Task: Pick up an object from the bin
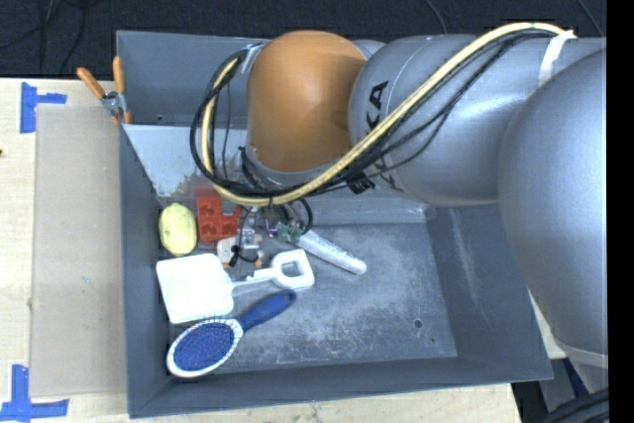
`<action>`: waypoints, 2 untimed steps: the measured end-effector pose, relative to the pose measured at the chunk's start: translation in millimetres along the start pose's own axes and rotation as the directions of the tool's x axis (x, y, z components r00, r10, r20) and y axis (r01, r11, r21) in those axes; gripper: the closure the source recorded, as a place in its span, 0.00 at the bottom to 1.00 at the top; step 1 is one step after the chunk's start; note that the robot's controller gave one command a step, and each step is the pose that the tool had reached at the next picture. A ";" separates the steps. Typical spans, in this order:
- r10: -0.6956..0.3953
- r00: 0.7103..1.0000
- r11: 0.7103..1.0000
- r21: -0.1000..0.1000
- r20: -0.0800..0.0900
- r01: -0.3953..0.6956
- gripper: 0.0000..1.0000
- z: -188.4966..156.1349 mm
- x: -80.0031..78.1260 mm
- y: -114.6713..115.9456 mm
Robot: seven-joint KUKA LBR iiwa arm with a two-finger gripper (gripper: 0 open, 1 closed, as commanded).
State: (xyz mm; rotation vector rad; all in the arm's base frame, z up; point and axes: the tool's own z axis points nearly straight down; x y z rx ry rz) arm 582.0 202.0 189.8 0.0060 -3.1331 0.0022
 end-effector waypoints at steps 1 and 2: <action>0.005 1.000 1.000 -0.002 0.008 -0.005 0.00 -5.1 -1.7 -1.3; -0.132 0.991 0.991 -0.001 0.005 0.132 0.00 57.3 6.4 -41.2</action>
Offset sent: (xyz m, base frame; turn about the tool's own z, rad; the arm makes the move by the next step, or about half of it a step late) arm -0.0151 -0.0829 -0.1198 -0.2614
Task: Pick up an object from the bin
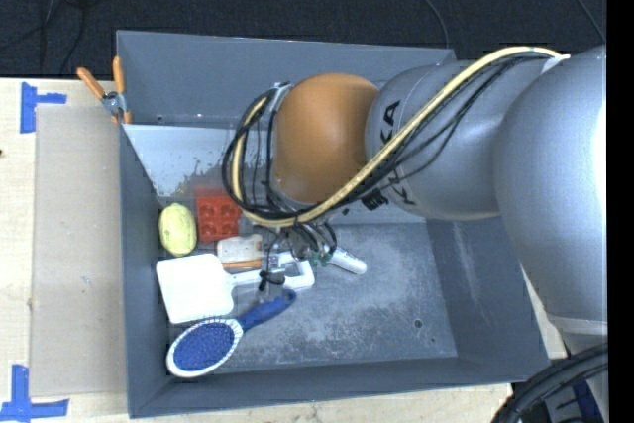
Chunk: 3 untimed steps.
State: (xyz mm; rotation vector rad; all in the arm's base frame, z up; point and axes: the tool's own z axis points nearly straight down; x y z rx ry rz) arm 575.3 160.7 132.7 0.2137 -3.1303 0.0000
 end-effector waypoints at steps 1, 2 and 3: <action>-0.152 0.988 0.988 0.002 -0.001 0.152 0.00 0.1 23.8 -33.4; -0.113 0.994 0.994 -0.001 0.001 0.113 0.00 -4.9 -8.5 -37.2; -0.254 0.967 0.967 0.001 0.001 0.254 0.00 58.0 13.3 -66.9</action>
Offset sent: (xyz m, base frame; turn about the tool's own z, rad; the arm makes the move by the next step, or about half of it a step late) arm 0.0150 -0.0369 0.0055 -0.1079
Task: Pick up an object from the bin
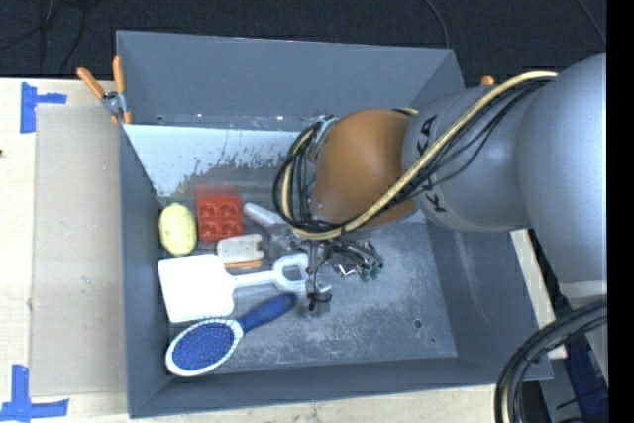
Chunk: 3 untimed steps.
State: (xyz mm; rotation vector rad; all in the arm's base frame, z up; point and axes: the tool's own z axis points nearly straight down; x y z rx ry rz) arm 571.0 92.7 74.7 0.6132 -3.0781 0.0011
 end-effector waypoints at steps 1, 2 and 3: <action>0.027 1.000 1.000 -0.002 0.001 -0.027 1.00 5.0 -13.6 -5.2; 0.028 1.000 1.000 -0.002 0.001 -0.028 1.00 5.0 -13.5 -5.3; 0.029 1.000 1.000 -0.003 -0.001 -0.029 1.00 2.5 -12.7 -5.1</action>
Offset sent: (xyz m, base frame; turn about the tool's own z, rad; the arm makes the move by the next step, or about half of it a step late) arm 0.0000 0.0000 0.0000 0.0000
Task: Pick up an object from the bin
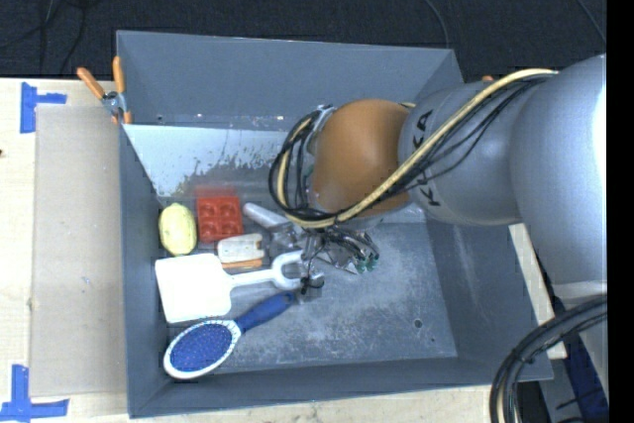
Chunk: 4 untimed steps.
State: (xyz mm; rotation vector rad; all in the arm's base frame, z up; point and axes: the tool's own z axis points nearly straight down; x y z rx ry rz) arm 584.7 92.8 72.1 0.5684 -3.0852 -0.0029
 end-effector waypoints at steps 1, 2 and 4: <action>-0.001 1.000 1.000 0.000 -0.007 0.001 1.00 -17.6 2.1 0.2; 0.000 1.000 1.000 0.003 0.003 0.000 1.00 -38.1 -0.7 -0.5; 0.001 1.000 1.000 0.002 0.000 -0.001 1.00 -51.8 0.2 -0.2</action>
Offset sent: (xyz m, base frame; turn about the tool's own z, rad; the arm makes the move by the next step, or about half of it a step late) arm 0.0000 0.0001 0.0063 0.0000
